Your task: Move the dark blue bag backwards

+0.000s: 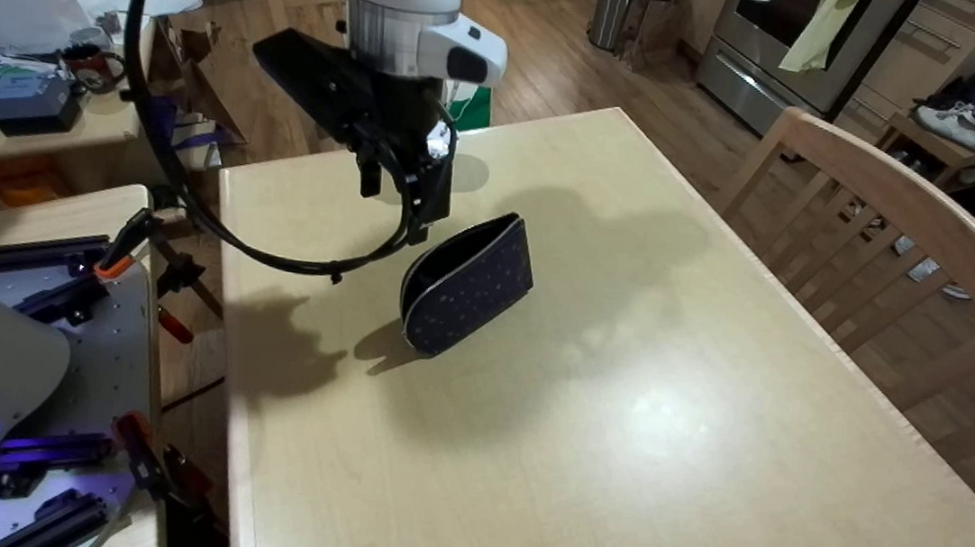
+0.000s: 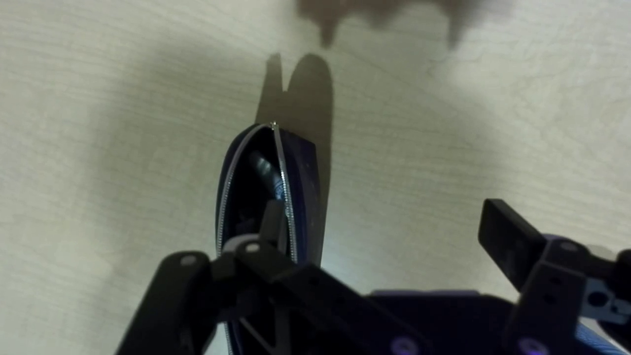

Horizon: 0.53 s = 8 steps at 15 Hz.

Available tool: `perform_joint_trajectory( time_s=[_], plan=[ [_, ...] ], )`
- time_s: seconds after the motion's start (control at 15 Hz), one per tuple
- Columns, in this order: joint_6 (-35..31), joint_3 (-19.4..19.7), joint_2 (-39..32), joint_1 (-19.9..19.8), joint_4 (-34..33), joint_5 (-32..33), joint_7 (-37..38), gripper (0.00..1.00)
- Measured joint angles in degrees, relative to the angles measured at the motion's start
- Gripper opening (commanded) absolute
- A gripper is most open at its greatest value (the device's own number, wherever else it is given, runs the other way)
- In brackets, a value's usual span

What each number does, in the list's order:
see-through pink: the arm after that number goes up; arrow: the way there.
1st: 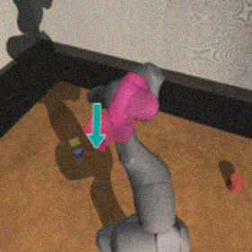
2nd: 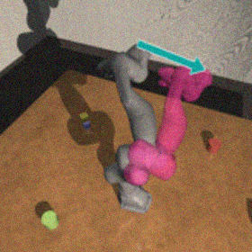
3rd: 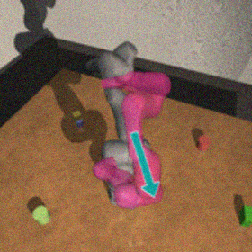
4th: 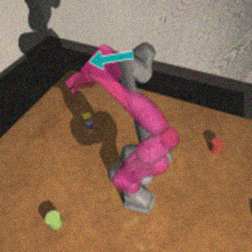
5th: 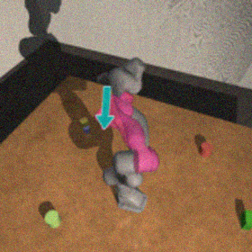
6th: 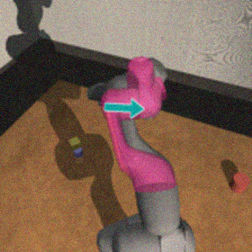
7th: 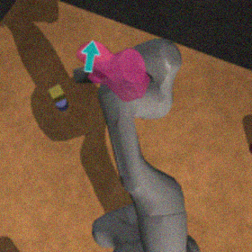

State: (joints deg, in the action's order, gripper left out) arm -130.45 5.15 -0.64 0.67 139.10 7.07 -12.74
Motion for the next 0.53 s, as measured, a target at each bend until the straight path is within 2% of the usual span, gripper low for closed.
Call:
perform_joint_trajectory(
  time_s=[0.27, 0.53],
  plan=[
    [-0.8, -0.4, 0.0, 0.0, -0.2, 1.9, -0.1, 1.0],
    [-8.3, -0.7, -0.9, -0.1, 0.1, 5.4, -0.1, 1.0]
  ],
)
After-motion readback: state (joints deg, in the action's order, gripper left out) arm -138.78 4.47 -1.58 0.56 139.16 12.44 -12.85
